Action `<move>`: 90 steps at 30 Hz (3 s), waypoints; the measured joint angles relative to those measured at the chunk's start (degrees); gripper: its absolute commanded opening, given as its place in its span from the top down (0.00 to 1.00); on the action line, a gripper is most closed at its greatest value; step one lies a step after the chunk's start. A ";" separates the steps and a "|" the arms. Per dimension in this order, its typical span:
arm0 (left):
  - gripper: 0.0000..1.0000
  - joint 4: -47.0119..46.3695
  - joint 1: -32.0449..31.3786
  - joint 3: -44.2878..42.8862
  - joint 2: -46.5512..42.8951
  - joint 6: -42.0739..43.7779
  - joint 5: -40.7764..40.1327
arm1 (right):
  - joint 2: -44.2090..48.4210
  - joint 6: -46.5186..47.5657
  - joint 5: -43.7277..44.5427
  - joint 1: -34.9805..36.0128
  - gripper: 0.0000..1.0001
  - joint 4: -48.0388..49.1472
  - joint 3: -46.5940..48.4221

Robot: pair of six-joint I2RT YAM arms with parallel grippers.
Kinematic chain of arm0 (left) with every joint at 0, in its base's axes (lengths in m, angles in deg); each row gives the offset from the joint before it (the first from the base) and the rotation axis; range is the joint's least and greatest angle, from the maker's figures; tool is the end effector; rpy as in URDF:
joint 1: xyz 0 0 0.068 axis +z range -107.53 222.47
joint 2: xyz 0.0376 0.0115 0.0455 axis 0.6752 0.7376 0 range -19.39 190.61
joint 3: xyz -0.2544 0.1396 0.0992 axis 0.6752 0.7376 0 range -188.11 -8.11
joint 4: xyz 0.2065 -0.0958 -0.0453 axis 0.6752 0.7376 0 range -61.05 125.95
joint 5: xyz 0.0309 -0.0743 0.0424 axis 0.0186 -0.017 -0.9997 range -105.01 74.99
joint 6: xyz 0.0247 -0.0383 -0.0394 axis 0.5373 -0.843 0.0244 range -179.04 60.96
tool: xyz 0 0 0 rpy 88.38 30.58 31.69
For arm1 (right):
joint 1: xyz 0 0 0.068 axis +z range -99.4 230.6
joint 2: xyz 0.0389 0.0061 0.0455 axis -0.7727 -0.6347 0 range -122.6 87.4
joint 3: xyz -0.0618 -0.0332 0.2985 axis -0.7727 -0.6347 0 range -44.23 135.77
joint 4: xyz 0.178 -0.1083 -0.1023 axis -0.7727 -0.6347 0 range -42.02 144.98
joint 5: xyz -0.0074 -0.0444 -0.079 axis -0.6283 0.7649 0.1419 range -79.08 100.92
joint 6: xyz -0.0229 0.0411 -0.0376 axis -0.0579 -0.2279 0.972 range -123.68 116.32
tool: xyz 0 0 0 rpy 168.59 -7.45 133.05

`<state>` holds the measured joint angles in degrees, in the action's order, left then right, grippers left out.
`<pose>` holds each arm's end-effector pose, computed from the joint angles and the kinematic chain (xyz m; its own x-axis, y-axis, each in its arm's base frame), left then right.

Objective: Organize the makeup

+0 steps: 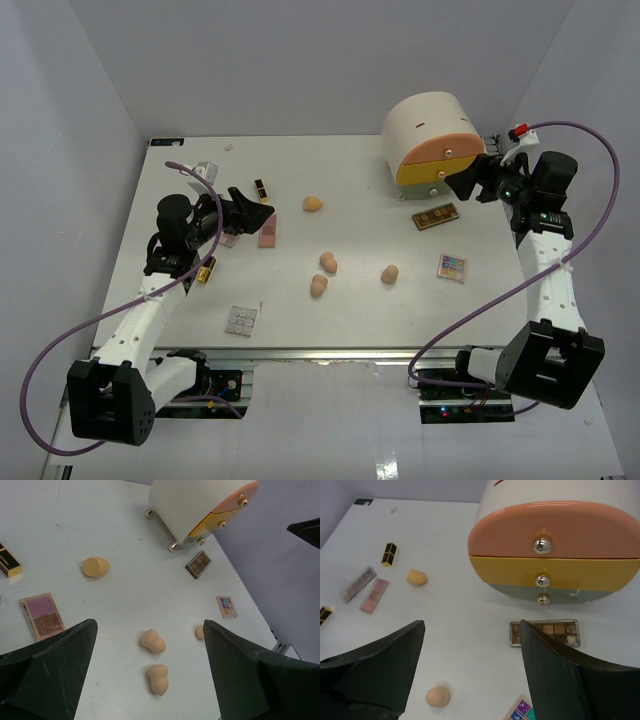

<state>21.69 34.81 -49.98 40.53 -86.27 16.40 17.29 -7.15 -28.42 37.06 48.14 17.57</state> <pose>0.1968 -0.0501 0.3421 -0.4493 -0.3336 -0.8287 0.4674 0.7028 -0.5363 0.2428 -0.0294 0.3946 -0.2788 0.1152 -0.9534 -0.3976 0.8899 0.2238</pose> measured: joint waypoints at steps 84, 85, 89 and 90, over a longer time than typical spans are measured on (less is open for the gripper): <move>0.02 2.22 -0.02 -0.31 0.78 1.76 -1.82 | -6.96 -13.42 9.17 0.07 0.36 10.93 -6.53; 0.02 2.21 -0.01 -0.31 0.81 1.77 -1.75 | -6.92 -13.23 9.16 -0.01 0.31 11.05 -6.59; 0.02 2.21 -0.02 -0.31 1.19 1.76 -1.36 | -6.66 -12.41 8.93 -0.29 0.15 11.33 -7.17; 0.02 2.21 -0.02 -0.31 1.34 1.76 -1.25 | -6.59 -12.24 8.83 -0.31 0.12 11.32 -7.29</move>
<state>23.91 34.79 -50.29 41.87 -84.51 15.14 10.70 -19.39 -19.59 36.75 59.46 10.28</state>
